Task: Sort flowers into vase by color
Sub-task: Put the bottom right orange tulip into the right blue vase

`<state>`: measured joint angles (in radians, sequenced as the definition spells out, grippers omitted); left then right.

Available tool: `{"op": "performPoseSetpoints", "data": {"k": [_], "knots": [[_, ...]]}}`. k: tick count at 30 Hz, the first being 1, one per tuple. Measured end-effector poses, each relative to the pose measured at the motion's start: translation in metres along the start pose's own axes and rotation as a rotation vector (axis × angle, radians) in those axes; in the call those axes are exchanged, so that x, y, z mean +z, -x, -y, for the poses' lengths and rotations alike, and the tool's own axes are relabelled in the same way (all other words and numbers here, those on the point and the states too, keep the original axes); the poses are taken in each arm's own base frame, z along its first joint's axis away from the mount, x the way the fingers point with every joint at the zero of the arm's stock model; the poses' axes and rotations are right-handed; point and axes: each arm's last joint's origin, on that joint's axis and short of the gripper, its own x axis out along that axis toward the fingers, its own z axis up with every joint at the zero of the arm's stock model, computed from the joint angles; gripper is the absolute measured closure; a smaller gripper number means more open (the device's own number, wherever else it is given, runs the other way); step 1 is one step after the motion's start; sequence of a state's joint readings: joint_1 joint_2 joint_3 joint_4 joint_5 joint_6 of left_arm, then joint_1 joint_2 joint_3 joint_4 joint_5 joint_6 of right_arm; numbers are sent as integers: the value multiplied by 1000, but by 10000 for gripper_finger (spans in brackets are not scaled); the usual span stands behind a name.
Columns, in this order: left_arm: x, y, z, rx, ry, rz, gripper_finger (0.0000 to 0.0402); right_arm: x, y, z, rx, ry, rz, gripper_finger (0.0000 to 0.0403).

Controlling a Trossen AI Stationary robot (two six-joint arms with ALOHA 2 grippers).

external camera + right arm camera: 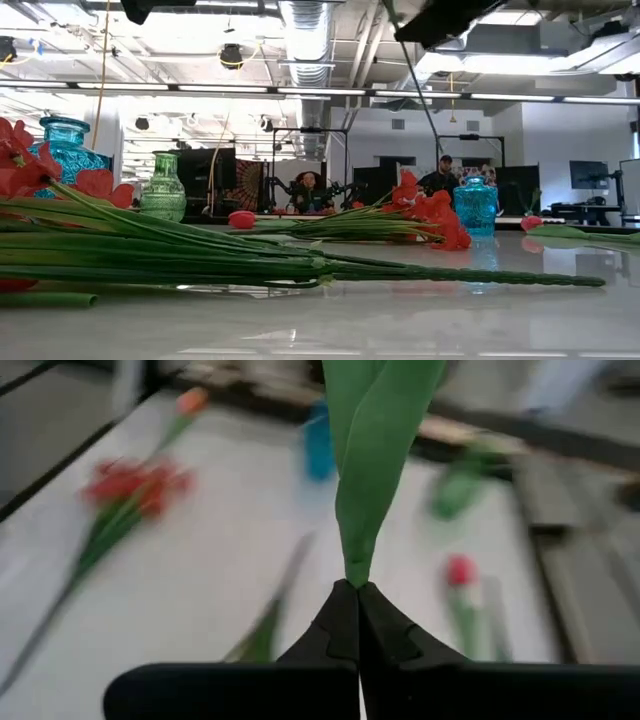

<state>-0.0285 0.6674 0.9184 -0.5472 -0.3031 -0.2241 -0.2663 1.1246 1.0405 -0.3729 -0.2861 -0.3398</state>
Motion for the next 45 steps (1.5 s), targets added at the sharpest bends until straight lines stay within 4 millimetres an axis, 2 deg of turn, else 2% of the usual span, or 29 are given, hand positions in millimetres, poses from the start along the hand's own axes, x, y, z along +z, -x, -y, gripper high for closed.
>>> {"op": "performPoseSetpoints", "data": {"k": [8, 13, 18, 25, 45], "knots": [[4, 0, 0, 33, 26, 48, 223, -27, 56, 18, -411, -193, 100, 387], [5, 0, -1, 47, 31, 64, 223, -43, 75, 19, -637, -277, 91, 387], [6, 0, -1, 69, 33, 72, 223, -56, 79, 18, -719, -299, 130, 387], [7, 0, -2, 87, 36, 85, 223, -74, 74, 15, -749, -323, 99, 387], [7, 0, -2, 88, 36, 85, 223, -76, 73, 16, -772, -317, 71, 387]]}}
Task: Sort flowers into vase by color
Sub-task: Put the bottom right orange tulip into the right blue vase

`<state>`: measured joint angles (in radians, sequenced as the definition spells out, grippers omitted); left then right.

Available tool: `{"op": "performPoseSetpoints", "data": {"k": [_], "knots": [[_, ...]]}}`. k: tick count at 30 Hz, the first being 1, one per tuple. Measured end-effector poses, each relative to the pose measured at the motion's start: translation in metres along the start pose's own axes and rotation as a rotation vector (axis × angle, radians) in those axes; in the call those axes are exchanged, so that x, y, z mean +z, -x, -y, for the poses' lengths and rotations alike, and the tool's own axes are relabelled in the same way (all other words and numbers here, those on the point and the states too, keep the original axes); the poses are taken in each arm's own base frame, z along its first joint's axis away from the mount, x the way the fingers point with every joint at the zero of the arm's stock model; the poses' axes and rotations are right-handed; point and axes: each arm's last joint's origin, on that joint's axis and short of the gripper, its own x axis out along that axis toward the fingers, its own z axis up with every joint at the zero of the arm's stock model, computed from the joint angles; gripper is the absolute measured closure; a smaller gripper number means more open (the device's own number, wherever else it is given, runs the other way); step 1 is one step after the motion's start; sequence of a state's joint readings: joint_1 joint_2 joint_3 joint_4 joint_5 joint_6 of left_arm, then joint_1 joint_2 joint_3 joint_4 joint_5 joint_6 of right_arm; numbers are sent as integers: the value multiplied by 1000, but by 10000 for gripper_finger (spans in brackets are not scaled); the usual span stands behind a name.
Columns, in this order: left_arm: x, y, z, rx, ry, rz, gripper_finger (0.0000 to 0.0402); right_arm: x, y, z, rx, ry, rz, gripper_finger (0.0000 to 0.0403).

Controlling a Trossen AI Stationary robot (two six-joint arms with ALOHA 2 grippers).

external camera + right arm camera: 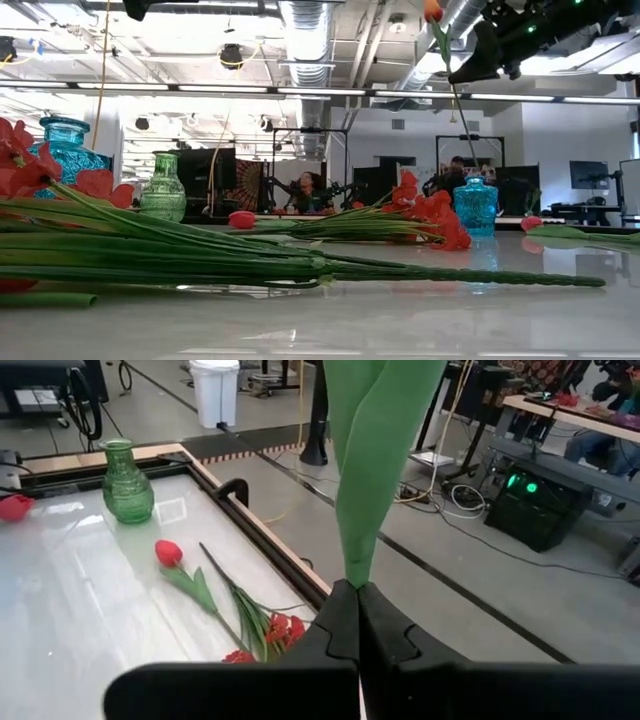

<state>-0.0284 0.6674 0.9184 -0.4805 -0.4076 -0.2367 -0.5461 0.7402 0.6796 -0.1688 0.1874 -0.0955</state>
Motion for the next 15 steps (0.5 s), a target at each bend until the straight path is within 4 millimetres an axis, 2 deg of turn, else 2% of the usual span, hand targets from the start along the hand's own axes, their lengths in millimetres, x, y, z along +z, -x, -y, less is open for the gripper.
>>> {"op": "performPoseSetpoints", "data": {"k": [3, 7, 15], "knots": [[0, 0, 0, 0, 0, 0, 223, -4, -2, 0, -16, -15, 22, 387], [0, 0, 0, 0, 2, 0, 223, -22, -9, -3, -30, -40, 40, 387], [0, 0, 0, 0, 12, 0, 223, -31, -11, -4, -35, -48, 24, 387]]}}
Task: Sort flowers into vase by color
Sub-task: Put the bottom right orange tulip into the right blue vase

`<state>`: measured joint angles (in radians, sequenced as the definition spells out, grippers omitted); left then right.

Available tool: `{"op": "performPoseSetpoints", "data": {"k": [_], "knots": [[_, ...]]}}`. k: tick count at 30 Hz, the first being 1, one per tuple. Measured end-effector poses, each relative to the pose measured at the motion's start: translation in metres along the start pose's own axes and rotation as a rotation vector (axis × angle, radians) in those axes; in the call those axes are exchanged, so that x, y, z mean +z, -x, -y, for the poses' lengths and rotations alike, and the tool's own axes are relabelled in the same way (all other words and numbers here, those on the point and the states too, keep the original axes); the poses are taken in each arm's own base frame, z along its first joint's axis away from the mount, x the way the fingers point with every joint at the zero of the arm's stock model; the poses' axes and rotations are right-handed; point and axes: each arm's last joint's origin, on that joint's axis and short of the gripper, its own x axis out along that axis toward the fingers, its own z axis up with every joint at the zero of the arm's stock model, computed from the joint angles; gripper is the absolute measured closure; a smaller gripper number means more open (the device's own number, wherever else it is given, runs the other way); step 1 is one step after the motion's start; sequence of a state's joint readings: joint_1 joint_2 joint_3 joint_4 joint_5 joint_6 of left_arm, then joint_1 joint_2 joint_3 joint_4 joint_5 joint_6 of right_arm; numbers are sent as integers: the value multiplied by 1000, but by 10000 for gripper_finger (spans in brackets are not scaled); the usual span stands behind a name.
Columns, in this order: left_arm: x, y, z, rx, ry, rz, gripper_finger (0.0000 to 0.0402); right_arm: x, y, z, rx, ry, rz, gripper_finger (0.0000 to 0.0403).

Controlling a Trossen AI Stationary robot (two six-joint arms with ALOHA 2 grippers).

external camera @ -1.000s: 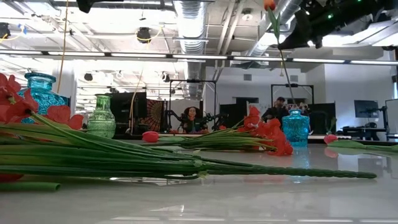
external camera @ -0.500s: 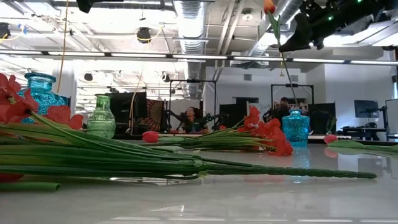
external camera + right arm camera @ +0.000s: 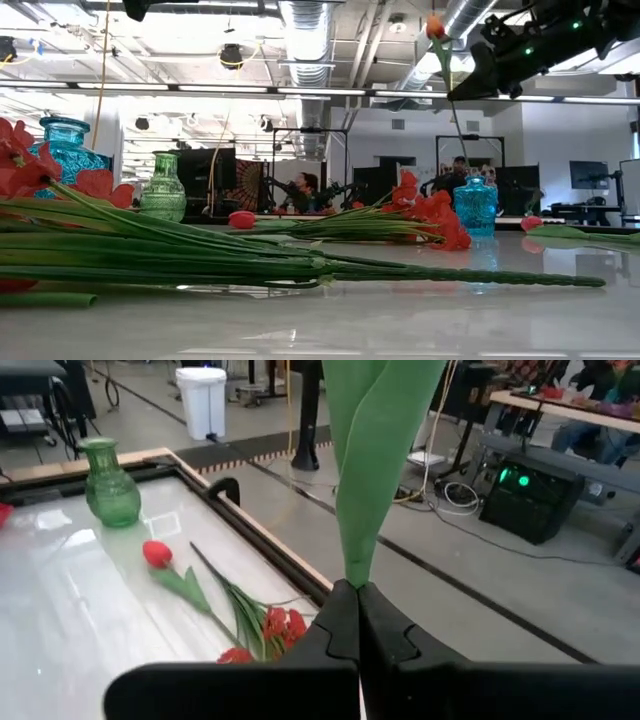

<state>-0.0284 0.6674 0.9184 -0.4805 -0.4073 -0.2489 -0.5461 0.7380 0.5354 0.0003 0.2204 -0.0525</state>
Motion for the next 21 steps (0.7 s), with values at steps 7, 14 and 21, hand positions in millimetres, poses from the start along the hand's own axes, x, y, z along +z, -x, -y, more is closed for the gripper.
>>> {"op": "performPoseSetpoints", "data": {"k": [7, 14, 21], "knots": [[0, 0, 0, 0, 0, 0, 223, -8, 0, 2, -78, 14, -80, 387], [0, 0, 0, 18, -4, 4, 223, -10, 1, 3, -127, -28, -102, 357], [0, 0, -1, 20, -4, 5, 223, -11, 1, 3, -120, -46, -114, 339]]}}
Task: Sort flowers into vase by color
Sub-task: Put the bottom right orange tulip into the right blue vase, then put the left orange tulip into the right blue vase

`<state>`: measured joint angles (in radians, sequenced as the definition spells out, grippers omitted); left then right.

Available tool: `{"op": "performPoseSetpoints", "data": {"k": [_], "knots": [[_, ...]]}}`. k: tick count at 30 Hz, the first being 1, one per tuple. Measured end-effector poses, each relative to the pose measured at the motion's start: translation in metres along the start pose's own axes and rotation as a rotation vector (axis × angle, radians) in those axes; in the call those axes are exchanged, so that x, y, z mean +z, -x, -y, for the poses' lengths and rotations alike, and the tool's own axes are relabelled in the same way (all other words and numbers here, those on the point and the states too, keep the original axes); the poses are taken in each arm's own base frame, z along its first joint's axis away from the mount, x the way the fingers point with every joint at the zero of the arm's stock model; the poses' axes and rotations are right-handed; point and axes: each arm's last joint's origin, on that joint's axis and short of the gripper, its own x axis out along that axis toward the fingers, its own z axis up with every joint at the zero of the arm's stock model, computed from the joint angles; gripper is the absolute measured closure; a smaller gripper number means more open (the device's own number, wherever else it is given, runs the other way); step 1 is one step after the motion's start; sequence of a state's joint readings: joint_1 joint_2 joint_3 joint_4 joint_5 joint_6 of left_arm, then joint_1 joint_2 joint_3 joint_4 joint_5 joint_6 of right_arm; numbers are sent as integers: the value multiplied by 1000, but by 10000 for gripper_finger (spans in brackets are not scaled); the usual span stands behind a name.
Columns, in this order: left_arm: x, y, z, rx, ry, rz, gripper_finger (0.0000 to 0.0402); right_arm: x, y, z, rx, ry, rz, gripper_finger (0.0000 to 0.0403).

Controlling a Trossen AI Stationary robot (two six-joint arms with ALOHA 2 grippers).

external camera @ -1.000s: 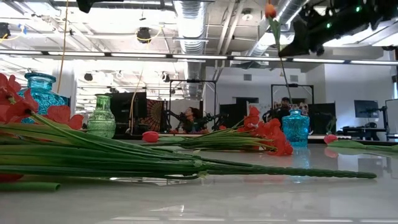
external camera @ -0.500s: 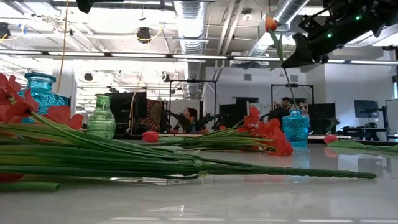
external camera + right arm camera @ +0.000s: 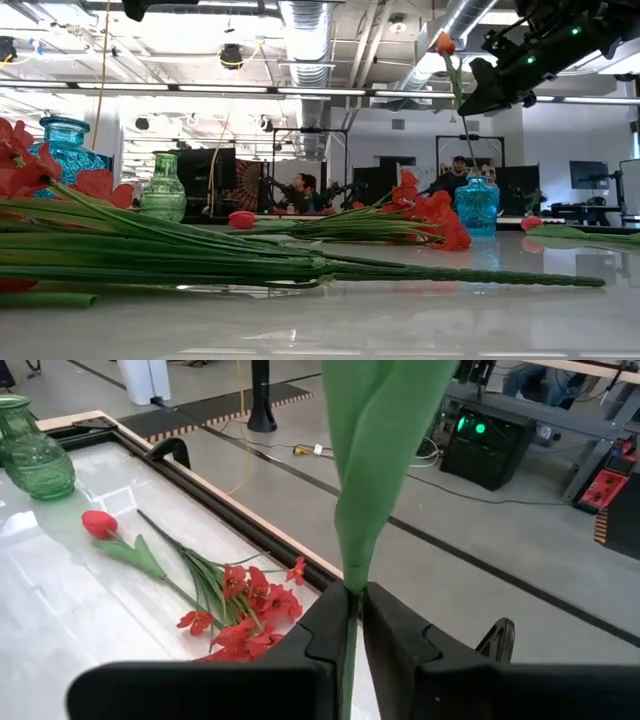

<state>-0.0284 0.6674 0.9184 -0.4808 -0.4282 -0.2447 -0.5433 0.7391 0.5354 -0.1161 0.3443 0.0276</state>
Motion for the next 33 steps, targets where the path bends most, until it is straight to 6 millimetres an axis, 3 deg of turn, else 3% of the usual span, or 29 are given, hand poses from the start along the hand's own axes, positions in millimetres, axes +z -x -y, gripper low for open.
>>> {"op": "performPoseSetpoints", "data": {"k": [21, 33], "knots": [[0, 0, 0, -2, 0, 0, 223, -6, 3, -6, 40, 34, -84, 329], [0, 0, 0, -2, -1, 0, 223, 2, 12, -2, 33, 71, -184, 211]]}}
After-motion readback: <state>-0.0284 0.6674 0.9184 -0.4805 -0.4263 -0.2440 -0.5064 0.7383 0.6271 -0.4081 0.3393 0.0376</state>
